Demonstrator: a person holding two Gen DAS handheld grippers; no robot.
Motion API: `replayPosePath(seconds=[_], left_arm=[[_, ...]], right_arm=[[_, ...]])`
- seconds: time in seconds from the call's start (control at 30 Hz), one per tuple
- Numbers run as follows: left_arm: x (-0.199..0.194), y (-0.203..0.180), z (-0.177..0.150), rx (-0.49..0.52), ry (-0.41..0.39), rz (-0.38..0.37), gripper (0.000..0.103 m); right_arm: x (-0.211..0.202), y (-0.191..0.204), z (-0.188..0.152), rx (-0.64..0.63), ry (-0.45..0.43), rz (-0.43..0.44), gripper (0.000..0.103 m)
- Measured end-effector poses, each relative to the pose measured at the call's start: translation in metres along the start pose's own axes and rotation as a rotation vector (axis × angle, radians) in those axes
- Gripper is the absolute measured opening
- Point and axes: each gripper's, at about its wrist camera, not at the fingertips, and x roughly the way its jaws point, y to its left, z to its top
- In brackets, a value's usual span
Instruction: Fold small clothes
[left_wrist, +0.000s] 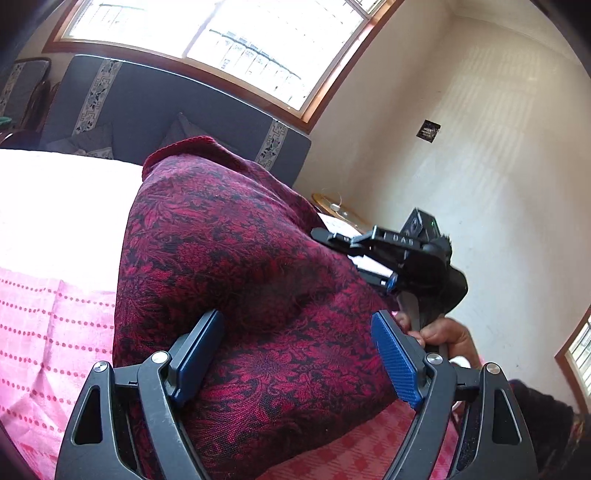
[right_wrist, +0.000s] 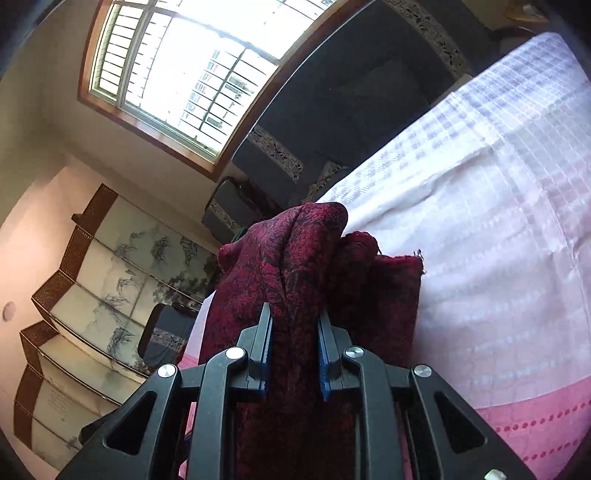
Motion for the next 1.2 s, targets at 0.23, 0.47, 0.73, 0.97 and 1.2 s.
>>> replayPosePath(seconds=[0.23, 0.47, 0.73, 0.97, 1.2], left_arm=[[0.003, 0.001, -0.001, -0.014, 0.023, 0.021, 0.082], [0.003, 0.009, -0.002, -0.055, 0.027, 0.006, 0.082], [0.003, 0.01, -0.002, -0.062, 0.023, 0.009, 0.082], [0.0, -0.009, -0.005, 0.011, 0.03, 0.092, 0.082], [-0.006, -0.009, -0.007, 0.042, 0.049, 0.133, 0.082]], right_arm=[[0.004, -0.007, -0.007, 0.041, -0.039, 0.03, 0.018], [-0.019, 0.01, -0.013, -0.019, -0.095, 0.003, 0.032], [-0.075, 0.057, -0.067, -0.293, 0.071, -0.195, 0.056], [-0.069, 0.046, -0.106, -0.252, 0.116, -0.236, 0.013], [-0.082, 0.014, -0.118, -0.075, 0.065, -0.173, 0.012]])
